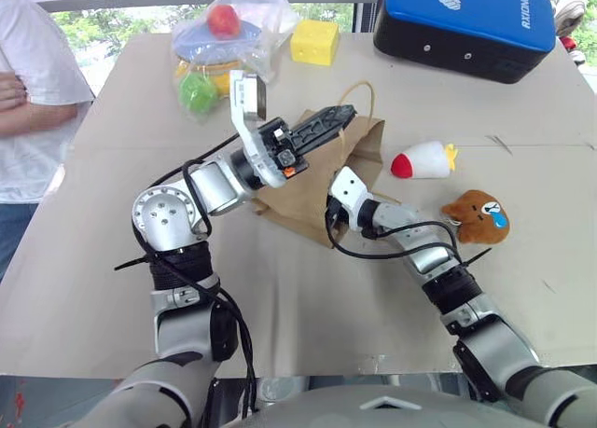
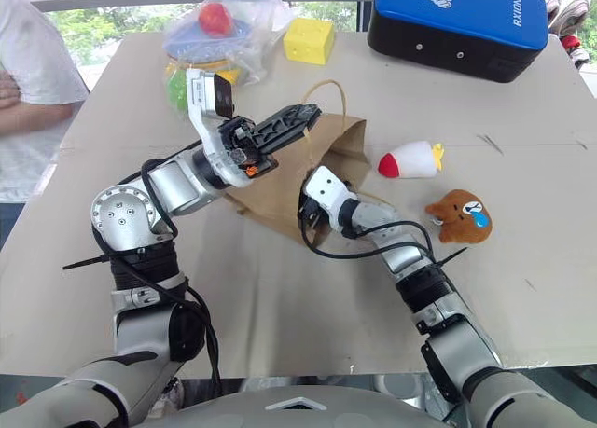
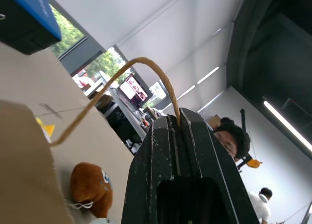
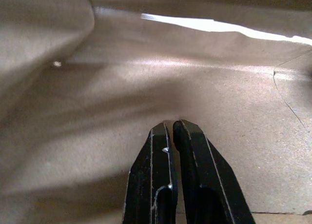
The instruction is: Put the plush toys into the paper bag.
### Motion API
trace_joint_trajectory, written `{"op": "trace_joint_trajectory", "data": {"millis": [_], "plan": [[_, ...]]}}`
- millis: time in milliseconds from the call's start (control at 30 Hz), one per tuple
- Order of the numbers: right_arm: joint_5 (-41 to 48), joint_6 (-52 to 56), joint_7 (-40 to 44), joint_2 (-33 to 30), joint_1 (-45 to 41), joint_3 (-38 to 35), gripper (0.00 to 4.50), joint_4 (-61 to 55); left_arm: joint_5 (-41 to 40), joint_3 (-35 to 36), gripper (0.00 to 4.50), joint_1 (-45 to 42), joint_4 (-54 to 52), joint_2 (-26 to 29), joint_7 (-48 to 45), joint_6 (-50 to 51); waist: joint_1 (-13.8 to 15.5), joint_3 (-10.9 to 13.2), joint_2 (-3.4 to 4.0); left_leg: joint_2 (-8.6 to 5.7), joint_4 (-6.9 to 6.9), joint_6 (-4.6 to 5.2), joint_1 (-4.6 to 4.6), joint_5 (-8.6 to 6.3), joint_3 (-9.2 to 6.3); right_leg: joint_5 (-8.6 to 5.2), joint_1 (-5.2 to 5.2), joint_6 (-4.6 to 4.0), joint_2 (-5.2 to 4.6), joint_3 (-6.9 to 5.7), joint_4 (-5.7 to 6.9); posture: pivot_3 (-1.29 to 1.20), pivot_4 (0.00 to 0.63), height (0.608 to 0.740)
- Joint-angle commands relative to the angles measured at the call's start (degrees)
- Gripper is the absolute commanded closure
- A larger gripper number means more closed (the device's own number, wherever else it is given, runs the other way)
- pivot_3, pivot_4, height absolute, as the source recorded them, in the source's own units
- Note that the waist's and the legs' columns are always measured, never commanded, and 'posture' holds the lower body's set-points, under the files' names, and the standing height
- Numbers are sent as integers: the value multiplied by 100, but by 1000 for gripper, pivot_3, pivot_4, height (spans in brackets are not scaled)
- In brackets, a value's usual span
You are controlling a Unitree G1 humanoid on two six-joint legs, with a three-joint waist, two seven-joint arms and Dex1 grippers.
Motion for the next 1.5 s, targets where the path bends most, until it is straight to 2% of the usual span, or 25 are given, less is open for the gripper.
{"op": "trace_joint_trajectory", "data": {"millis": [33, 233, 567, 733, 800, 867, 933, 1033, 1133, 1167, 1333, 1500], "plan": [[-239, -87, 137, 90, -65, 209, 4412, 298, -568, 1, 4500, -125, -361, 112, 15, -139, -31, 0, 0, 1, 0, 0, 0, 0, 0, 0, 0, 0, 0, 0, 0, 0, 150, 740], [-650, 215, 292, 1, -146, 419, 4412, 669, -964, 22, 4500, -305, -389, 435, 45, -317, -90, -6, -1, 6, -1, -4, 9, 2, -1, 1, 5, -3, 4, 0, 4, 0, 150, 740], [-869, 956, 296, -172, -171, 383, 4412, 650, -1193, 132, 4500, -411, -299, 1375, -259, -386, -77, -29, 3, 6, -4, -6, 24, 3, 0, 3, 18, -5, 4, 0, 3, 0, 150, 740], [-523, 568, 3, -181, -14, -171, 4412, -447, 1124, -808, 4500, 44, -843, 1924, -1739, -1230, -38, -27, 6, -8, -20, -6, 60, 3, -1, 1, 51, -6, 6, 0, -3, 0, 150, 740], [59, 1204, 453, -275, 190, -374, 4412, -1331, 1740, -1047, 4500, 90, -783, 1898, -1993, -1693, -8, -23, 8, -11, -22, -6, 56, 3, -1, 0, 51, -6, 5, 3, -7, 0, 150, 740], [468, 1738, 781, -542, 410, -526, 3900, -2339, 2131, -1223, 4500, 124, -719, 1848, -2188, -1944, 25, -17, 9, -10, -22, -6, 47, 3, -4, 1, 46, -6, 4, 3, -13, 0, 150, 740], [696, 2238, 993, -907, 594, -570, 3171, -3205, 2538, -1320, 4500, 237, -714, 1668, -2484, -2460, 43, -15, 13, -8, -21, -6, 30, 3, -6, 1, 30, -5, 3, 2, -14, 0, 150, 740], [1031, 3033, 746, -1138, 709, -951, 1535, -4211, 2811, -1436, 4500, 316, -653, 1662, -2799, -2597, 37, -15, 13, 1, -18, -6, 0, 4, -3, 1, -2, -5, 6, 0, -9, 0, 150, 740], [1396, 4067, 272, -1304, 934, -1780, 140, -5384, 2994, -1475, 4500, 290, -484, 1663, -3122, -2713, 79, -15, 14, 9, -18, -6, -11, 4, -3, 1, -12, -6, 11, -2, -5, 0, 150, 740], [1463, 4388, 119, -1397, 1026, -2077, 29, -5731, 3070, -1497, 4500, 270, -438, 1687, -3253, -2754, 88, -15, 13, 9, -18, -6, -16, 4, -4, 1, -15, -6, 9, -3, -5, 0, 150, 740], [1949, 5585, -137, -1933, 1520, -3336, 29, -6989, 3450, -1562, 4500, 172, -249, 1848, -3924, -3106, 111, -14, 12, -4, -12, -1, -24, 2, -3, 0, -14, -4, 0, -4, -15, 0, 150, 740], [1784, 6612, -110, -3420, 2375, -4119, 29, -7305, 3663, -1606, 4500, -37, -70, 1914, -4301, -3197, 118, -13, 12, -3, -10, 25, -24, -12, -3, -1, -11, -3, 2, -8, -16, 0, 150, 740]]}}
